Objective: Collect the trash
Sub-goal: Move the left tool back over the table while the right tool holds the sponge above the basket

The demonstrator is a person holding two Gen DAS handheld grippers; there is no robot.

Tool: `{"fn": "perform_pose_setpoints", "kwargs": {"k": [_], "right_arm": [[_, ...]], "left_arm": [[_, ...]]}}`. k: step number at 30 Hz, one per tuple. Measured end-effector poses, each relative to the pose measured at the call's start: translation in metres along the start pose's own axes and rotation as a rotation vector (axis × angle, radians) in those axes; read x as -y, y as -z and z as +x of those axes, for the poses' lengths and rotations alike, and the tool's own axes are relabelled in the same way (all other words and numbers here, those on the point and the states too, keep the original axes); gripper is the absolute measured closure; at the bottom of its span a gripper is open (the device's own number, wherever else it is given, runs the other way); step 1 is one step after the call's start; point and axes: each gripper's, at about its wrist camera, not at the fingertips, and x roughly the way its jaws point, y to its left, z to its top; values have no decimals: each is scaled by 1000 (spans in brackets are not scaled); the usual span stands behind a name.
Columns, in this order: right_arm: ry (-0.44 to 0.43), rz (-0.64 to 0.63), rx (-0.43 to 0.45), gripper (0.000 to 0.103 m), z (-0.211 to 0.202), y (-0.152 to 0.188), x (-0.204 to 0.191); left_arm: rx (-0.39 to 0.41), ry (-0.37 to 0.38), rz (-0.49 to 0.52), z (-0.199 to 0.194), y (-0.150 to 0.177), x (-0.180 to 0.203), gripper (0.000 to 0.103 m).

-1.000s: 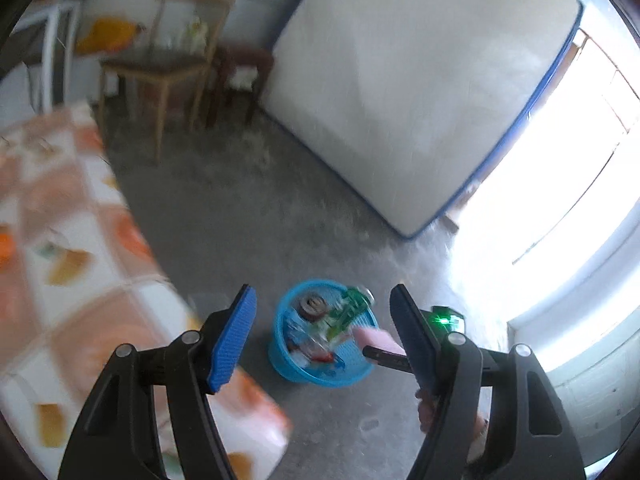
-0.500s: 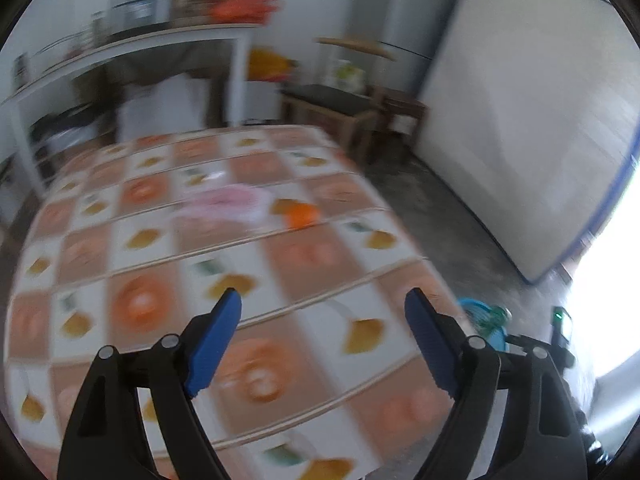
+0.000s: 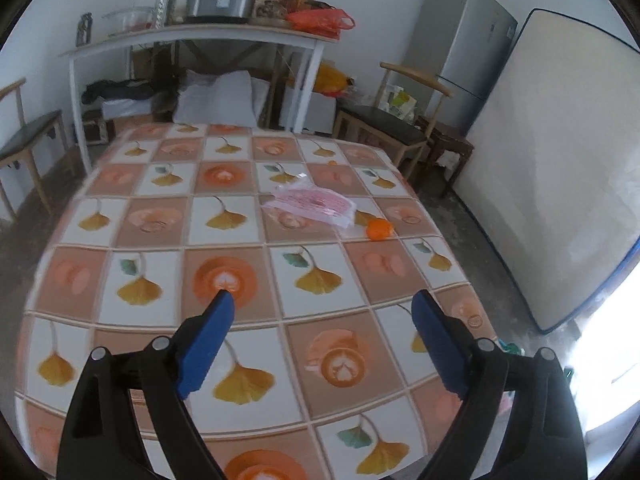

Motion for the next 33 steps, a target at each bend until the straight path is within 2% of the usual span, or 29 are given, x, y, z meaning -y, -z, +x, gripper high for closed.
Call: {"fn": "perform_pose_setpoints", "kwargs": {"k": [2, 3, 6, 9, 11, 12, 15, 17, 18, 22, 25, 27, 28, 29, 31, 33], "right_arm": [[-82, 149, -66, 27, 16, 14, 28], [-167, 254, -97, 28, 28, 23, 44], [-280, 402, -128, 36, 50, 34, 56], [-347, 513, -171, 58, 74, 37, 60], [-445, 608, -177, 80, 83, 39, 62], [-464, 625, -173, 80, 81, 39, 62], [-381, 595, -141, 85, 65, 36, 55], [-353, 585, -115, 100, 53, 34, 51], [-305, 576, -87, 103, 41, 32, 50], [-144, 501, 13, 103, 10, 19, 43], [-123, 444, 22, 103, 6, 7, 33], [-124, 436, 13, 98, 8, 6, 25], [-118, 439, 16, 89, 9, 7, 24], [-114, 441, 19, 64, 12, 8, 24], [-90, 450, 29, 37, 15, 12, 27], [-90, 457, 17, 35, 23, 13, 28]], "left_arm": [[-21, 37, -1, 8, 2, 6, 15], [-26, 49, 2, 10, 2, 9, 15], [-33, 86, 27, 13, 6, 22, 15], [-26, 104, 83, 10, 13, 37, 15], [-16, 106, 109, 7, 17, 42, 15], [-13, 107, 116, 6, 18, 43, 15], [-10, 112, 125, 3, 23, 44, 15], [-10, 110, 123, 3, 24, 41, 15], [-9, 111, 118, 2, 25, 39, 15], [-6, 116, 95, 0, 25, 31, 15], [-5, 117, 83, -1, 26, 26, 15], [-2, 114, 77, -3, 26, 21, 15], [0, 113, 74, -4, 27, 20, 15], [1, 110, 71, -5, 27, 18, 15], [2, 103, 61, -7, 28, 13, 15], [-4, 99, 53, -7, 28, 9, 15]]}}
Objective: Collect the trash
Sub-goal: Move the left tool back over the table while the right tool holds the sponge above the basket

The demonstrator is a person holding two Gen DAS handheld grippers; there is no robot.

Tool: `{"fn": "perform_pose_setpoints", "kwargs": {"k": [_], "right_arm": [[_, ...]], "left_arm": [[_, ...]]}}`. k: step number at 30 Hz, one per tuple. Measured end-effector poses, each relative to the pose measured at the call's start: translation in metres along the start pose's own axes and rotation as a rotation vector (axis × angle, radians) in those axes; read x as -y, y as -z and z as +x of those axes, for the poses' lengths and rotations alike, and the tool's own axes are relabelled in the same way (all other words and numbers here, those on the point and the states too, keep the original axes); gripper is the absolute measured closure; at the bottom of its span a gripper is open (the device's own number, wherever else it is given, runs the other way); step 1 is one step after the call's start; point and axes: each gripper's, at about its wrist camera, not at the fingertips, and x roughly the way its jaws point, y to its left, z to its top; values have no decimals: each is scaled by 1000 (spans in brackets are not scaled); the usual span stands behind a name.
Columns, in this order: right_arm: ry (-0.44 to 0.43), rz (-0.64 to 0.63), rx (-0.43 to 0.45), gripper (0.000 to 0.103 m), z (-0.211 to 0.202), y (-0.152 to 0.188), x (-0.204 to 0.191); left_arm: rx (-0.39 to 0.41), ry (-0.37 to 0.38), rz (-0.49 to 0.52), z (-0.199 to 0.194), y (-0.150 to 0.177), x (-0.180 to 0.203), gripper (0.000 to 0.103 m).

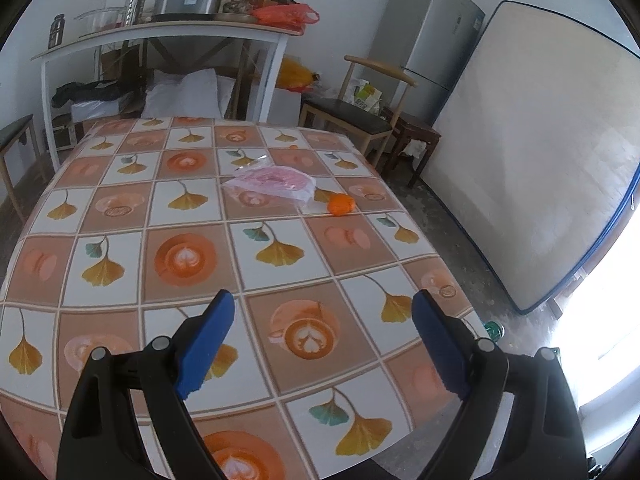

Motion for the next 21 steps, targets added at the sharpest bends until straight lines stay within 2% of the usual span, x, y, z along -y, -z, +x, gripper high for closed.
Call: {"fn": "perform_pose_setpoints", "kwargs": {"k": [2, 4, 5, 6, 7, 8, 9, 11, 16, 19, 21], "right_arm": [[-18, 20, -70, 34, 15, -1, 0], [-51, 93, -154, 34, 39, -1, 11], [-67, 118, -169, 38, 44, 0, 14], [-99, 160, -192, 44, 52, 2, 20], [-112, 176, -199, 62, 54, 3, 22], [-121, 186, -205, 69, 55, 5, 23], [-133, 186, -203, 70, 55, 6, 23], [-136, 171, -170, 75, 48, 8, 21], [-135, 164, -87, 79, 19, 6, 17], [-62, 93, 28, 79, -12, 0, 9], [26, 27, 97, 79, -27, -3, 1]], "left_arm": [[0, 0, -10, 0, 0, -4, 15], [0, 3, -21, 0, 0, -7, 15], [0, 5, -26, -1, 0, -8, 15], [1, 9, -29, -2, -1, -8, 15], [3, 8, -24, -2, 0, -8, 15], [6, 7, -20, -3, 0, -8, 15], [9, 5, -15, -3, 0, -8, 15], [8, 4, -16, -3, 1, -9, 15], [-5, 11, -37, 1, 1, -13, 15], [1, 13, -33, 1, 1, -12, 15], [0, 14, -35, 1, 2, -12, 15]]}}
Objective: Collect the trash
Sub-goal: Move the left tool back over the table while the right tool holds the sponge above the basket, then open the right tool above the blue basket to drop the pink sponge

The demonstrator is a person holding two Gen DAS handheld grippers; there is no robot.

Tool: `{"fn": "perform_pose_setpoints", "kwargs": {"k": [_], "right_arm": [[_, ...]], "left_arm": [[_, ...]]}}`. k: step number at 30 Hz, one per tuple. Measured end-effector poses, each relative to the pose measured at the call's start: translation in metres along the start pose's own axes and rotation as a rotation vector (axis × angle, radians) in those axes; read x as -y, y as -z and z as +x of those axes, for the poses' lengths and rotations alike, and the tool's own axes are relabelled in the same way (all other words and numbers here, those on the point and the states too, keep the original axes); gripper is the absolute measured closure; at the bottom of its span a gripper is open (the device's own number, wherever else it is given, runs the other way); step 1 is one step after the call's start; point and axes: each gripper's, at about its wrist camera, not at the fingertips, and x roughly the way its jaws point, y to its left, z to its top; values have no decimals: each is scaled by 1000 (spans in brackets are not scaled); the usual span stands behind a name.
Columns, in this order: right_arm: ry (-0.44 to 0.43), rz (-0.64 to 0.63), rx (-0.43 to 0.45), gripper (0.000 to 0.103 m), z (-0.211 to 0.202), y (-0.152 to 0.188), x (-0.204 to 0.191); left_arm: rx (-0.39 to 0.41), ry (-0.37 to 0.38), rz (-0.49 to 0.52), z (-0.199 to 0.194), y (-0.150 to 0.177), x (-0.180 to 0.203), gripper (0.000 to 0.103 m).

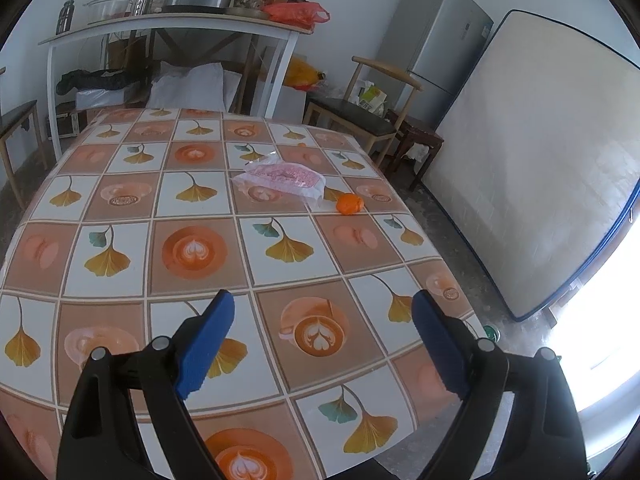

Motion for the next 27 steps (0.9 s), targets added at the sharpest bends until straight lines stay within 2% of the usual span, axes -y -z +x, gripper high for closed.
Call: {"fn": "perform_pose_setpoints", "kwargs": {"k": [3, 7, 10, 12, 14, 16, 19, 23, 25, 27], "right_arm": [[94, -65, 2, 79, 5, -4, -11], [231, -122, -28, 78, 34, -6, -19], [269, -149, -68, 76, 55, -5, -26], [282, -183, -92, 70, 71, -2, -33], [279, -209, -115, 50, 75, 2, -34], [281, -218, -96, 42, 66, 5, -31], [269, -223, -40, 39, 46, 5, -24], [211, -278, 105, 38, 2, 12, -27], [139, -396, 176, 33, -18, 23, -56], [56, -529, 192, 23, -25, 33, -93]], "left_arm": [[-8, 2, -6, 1, 0, 0, 15], [-15, 6, -8, 2, 2, 0, 15], [-19, 1, 0, 1, 2, 2, 15], [-21, -1, 2, 2, 2, 2, 15], [-25, -10, 6, 2, 2, 1, 15], [-23, -14, 6, 3, 0, 1, 15], [-23, -6, -6, 3, -2, -1, 15], [-2, 8, -12, 1, -13, -3, 15], [16, 5, -3, -1, -21, -4, 15], [31, 0, 8, -2, -29, -5, 14]]}}
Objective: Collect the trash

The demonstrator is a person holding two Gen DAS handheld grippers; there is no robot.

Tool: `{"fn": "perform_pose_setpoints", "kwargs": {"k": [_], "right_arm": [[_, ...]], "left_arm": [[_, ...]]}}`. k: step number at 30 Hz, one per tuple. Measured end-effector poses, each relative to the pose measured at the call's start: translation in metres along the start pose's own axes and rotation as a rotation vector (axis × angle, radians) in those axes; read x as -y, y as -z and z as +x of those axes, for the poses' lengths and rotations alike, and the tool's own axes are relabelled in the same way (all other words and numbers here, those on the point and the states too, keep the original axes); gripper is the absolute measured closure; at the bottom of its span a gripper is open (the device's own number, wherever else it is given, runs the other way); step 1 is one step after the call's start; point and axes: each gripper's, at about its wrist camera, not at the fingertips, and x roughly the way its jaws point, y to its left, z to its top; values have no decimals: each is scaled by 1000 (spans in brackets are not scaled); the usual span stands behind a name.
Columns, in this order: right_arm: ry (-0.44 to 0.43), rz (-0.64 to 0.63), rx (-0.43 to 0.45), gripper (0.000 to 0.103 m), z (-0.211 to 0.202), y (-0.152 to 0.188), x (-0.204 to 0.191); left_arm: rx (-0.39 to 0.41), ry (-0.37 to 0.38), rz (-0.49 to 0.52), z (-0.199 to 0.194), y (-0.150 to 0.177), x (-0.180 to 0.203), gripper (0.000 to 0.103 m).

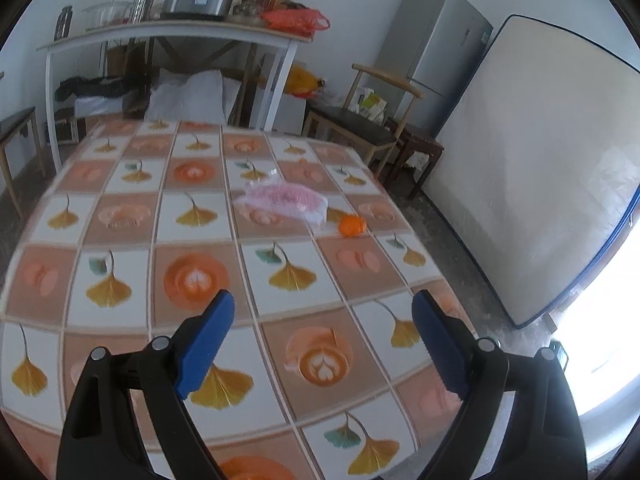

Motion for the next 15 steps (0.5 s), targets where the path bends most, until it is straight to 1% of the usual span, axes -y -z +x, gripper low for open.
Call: {"fn": "perform_pose_setpoints", "kwargs": {"k": [1, 2, 3, 4, 6, 7, 8, 10, 13, 14, 15], "right_arm": [[-64, -72, 2, 16, 1, -6, -25], [-112, -116, -5, 14, 4, -11, -43], [-183, -171, -26, 14, 12, -16, -68], [-243, -215, -62, 13, 25, -22, -92], [-311, -259, -133, 13, 56, -32, -130], [-325, -273, -164, 13, 74, -38, -145], [-327, -292, -210, 13, 101, -44, -164], [-306, -318, -285, 13, 143, -52, -189], [-184, -354, -397, 13, 209, -52, -223], [-165, -354, -425, 17, 224, -51, -228], [-144, -347, -473, 21, 251, -45, -235]], "left_arm": [[16, 0, 4, -2, -4, -1, 12], [32, 2, 5, -4, -8, -2, 11], [50, 4, 2, -6, -11, -4, 10], [60, 4, -1, -7, -14, -5, 9], [77, 6, -10, -10, -19, -9, 8], [85, 7, -15, -11, -22, -11, 7], [89, 7, -16, -12, -24, -13, 6], [97, -8, -11, -13, -27, -16, 6], [90, -53, 1, -11, -31, -21, 6], [89, -62, -1, -10, -32, -23, 6], [86, -69, -7, -8, -33, -26, 6]]}}
